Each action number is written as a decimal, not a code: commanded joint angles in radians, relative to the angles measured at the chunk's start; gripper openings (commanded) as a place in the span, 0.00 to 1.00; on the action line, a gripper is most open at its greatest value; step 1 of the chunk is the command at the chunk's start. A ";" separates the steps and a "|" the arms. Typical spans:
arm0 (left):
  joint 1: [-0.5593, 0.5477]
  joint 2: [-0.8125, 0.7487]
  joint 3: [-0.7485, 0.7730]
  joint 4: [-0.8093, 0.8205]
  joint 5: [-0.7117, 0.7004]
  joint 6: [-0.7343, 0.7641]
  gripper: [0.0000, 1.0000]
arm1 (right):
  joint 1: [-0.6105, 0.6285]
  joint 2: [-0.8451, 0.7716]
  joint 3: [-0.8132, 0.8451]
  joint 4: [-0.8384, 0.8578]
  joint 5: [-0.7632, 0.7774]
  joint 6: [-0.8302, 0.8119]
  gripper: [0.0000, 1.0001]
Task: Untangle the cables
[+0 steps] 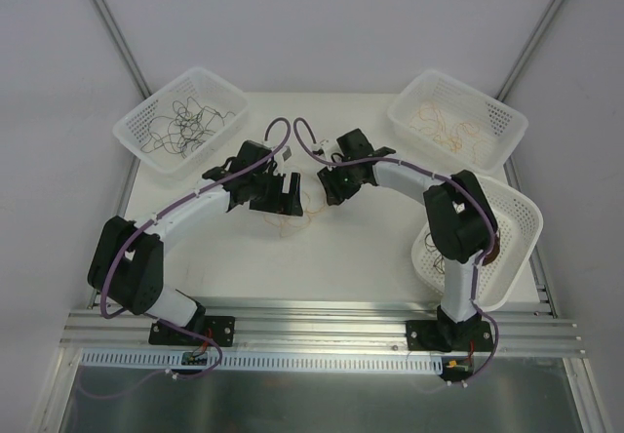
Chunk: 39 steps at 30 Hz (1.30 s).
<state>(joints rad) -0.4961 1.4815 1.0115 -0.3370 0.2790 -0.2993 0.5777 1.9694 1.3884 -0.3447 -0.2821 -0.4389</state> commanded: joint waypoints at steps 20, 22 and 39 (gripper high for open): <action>-0.004 -0.029 -0.063 0.070 0.052 -0.023 0.82 | 0.011 -0.026 0.040 0.122 -0.081 0.052 0.48; -0.005 -0.029 -0.067 0.070 0.055 -0.026 0.82 | 0.011 -0.026 0.055 0.119 -0.077 0.052 0.51; -0.012 -0.049 -0.091 0.110 0.081 -0.020 0.82 | 0.016 0.065 0.084 0.127 -0.144 0.101 0.30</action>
<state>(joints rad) -0.4984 1.4750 0.9306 -0.2642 0.3351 -0.3149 0.5869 2.0331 1.4380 -0.2428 -0.3717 -0.3595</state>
